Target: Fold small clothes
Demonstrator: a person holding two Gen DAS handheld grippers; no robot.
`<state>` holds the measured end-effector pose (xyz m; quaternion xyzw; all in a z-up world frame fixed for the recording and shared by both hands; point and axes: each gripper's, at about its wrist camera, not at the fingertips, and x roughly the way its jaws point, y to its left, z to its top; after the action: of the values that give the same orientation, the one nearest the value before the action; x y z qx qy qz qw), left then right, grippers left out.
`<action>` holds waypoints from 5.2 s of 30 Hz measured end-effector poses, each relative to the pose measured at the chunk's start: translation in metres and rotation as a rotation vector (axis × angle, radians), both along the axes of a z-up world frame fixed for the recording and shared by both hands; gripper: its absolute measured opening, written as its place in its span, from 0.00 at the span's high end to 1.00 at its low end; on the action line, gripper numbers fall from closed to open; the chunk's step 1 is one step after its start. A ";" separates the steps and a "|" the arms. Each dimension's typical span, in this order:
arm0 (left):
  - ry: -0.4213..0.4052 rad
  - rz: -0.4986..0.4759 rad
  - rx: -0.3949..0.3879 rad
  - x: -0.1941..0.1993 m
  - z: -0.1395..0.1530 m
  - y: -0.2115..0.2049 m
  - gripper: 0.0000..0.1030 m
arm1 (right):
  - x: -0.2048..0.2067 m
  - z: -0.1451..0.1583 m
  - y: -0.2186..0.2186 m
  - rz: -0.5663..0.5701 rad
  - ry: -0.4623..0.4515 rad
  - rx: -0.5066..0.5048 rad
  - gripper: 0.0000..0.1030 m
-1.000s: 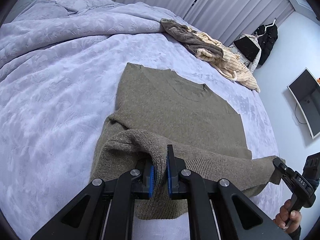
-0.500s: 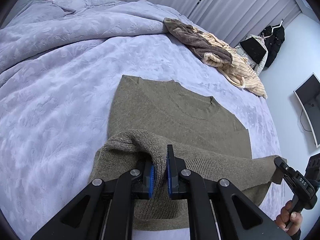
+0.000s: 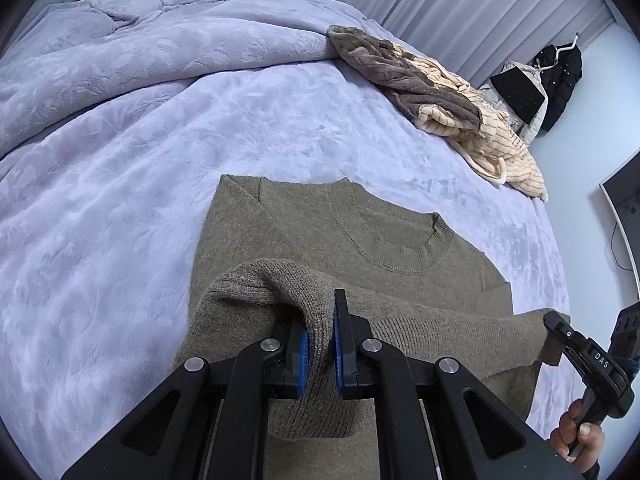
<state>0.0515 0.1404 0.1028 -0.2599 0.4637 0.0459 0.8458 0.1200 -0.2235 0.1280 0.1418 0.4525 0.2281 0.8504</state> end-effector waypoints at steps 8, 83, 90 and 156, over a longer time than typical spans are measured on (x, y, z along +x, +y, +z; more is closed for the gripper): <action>0.046 0.006 -0.006 0.033 -0.019 0.007 0.89 | 0.029 -0.022 0.009 -0.008 0.037 -0.020 0.91; 0.029 -0.198 0.336 0.011 -0.040 -0.072 0.02 | -0.014 -0.037 0.061 0.140 -0.097 -0.371 0.25; 0.096 -0.161 0.384 -0.016 -0.074 -0.072 0.02 | -0.057 -0.079 0.086 0.219 -0.098 -0.535 0.25; -0.135 -0.023 -0.021 -0.094 -0.084 -0.009 0.79 | 0.041 -0.067 0.367 0.412 0.303 -0.399 0.22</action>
<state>-0.0420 0.1318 0.0184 -0.2661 0.4088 0.0137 0.8728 0.1612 0.1439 0.0605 -0.0897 0.6289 0.2786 0.7203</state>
